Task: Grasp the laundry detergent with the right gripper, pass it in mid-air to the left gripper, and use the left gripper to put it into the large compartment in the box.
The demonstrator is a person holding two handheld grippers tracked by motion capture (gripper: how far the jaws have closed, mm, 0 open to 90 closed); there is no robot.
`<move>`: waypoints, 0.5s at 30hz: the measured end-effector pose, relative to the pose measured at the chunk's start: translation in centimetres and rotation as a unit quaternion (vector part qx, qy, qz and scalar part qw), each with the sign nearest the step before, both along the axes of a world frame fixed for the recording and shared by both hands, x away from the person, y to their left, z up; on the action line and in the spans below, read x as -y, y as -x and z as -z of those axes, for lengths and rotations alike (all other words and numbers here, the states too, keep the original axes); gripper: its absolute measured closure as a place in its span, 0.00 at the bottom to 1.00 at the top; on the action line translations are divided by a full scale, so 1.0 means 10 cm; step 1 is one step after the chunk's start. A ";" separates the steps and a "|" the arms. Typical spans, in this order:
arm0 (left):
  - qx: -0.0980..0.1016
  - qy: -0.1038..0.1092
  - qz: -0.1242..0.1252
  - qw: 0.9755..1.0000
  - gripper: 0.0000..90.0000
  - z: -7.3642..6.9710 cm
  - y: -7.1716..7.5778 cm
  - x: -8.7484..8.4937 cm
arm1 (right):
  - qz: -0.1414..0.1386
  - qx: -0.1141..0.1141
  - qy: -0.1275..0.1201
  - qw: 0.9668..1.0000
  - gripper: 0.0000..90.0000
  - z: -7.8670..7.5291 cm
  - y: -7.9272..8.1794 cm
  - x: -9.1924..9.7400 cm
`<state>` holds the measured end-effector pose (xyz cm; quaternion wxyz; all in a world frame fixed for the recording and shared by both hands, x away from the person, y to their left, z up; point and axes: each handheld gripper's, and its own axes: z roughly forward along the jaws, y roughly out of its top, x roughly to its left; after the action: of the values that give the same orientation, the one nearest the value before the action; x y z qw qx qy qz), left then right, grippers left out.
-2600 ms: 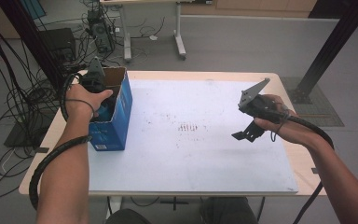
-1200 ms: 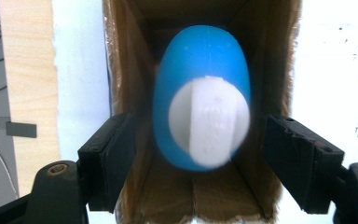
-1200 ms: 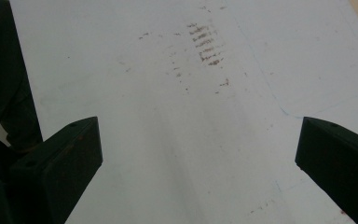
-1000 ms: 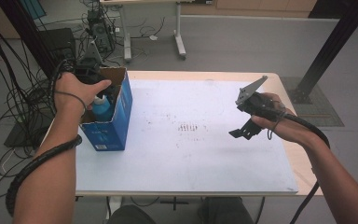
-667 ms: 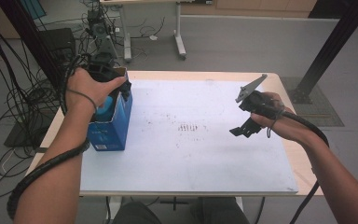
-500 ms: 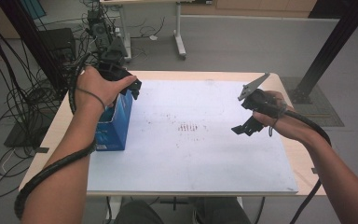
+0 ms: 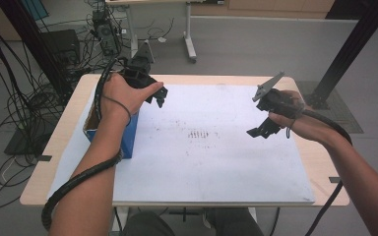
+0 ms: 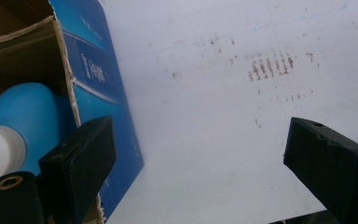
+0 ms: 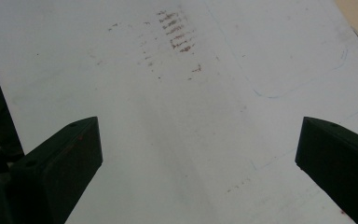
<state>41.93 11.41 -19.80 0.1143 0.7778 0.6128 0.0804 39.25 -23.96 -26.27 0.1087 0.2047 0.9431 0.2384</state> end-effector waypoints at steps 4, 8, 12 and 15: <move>0.006 0.006 0.005 1.000 0.10 -0.03 0.00 0.02 | 0.003 0.001 0.006 1.000 0.01 -0.04 0.00 0.01; 0.010 0.007 0.004 1.000 0.10 -0.01 -0.01 0.04 | 0.007 0.004 0.009 1.000 0.01 -0.07 0.00 0.02; 0.009 0.015 0.008 1.000 0.10 0.06 -0.02 0.05 | 0.007 0.004 0.019 1.000 0.01 -0.05 0.01 0.02; 0.004 0.014 0.010 1.000 0.11 0.11 -0.02 0.07 | 0.009 0.004 0.020 1.000 0.01 -0.04 0.01 0.03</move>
<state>42.16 10.73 -20.93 0.1283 0.7818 0.6057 0.0735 39.13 -24.24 -25.88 0.1184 0.2100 0.9454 0.2192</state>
